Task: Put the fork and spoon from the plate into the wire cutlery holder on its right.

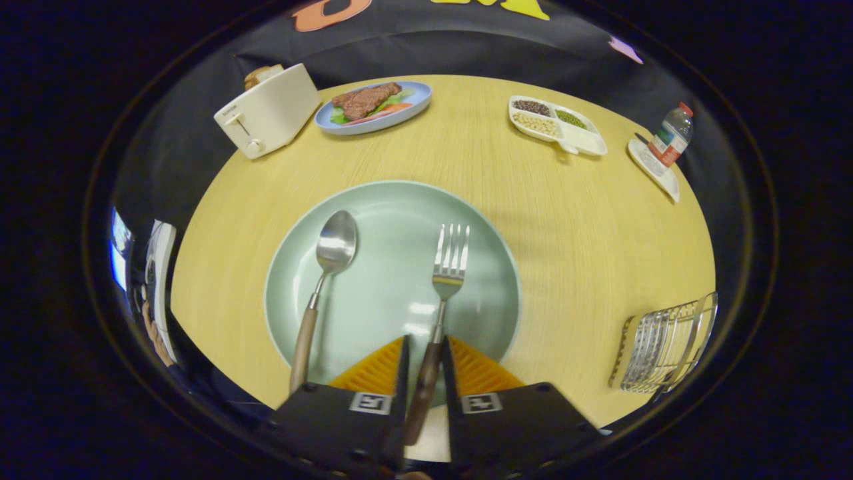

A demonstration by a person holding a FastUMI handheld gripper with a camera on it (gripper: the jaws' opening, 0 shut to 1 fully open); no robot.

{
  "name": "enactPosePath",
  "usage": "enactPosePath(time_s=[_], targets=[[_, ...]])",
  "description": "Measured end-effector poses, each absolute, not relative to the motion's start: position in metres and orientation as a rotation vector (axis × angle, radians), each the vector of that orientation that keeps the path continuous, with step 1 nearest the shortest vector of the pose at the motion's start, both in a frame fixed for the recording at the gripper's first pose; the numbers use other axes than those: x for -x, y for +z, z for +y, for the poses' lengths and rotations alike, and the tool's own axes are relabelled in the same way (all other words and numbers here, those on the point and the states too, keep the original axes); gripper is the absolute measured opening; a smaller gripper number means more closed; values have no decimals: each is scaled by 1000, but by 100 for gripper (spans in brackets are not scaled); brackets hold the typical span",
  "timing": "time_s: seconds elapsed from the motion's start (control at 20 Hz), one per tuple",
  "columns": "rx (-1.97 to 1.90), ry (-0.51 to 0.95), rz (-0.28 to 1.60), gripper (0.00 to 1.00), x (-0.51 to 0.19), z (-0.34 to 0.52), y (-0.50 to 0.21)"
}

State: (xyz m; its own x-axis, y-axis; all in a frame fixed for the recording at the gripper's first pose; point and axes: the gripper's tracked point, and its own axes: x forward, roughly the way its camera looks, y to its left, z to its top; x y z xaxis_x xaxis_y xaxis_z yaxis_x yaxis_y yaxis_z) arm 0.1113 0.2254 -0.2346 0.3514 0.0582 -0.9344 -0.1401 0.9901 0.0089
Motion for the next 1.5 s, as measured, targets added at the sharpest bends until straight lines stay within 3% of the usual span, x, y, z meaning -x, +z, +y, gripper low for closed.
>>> enactPosePath(time_s=[0.05, 0.1, 0.15, 0.25, 0.65, 0.95, 1.2, 1.5], targets=[[78, 143, 1220, 11, -110, 226, -233], [68, 144, 1211, 11, -112, 227, -232], [67, 141, 1207, 3, -113, 226, -236], [72, 147, 1195, 1, -111, 222, -231], [119, 212, 1123, 0, -84, 182, -157], [189, 111, 1079, 0, -47, 75, -88], [207, -2, 1150, 0, -27, -1, -82], [301, -15, 1342, 1, 3, -30, -105]])
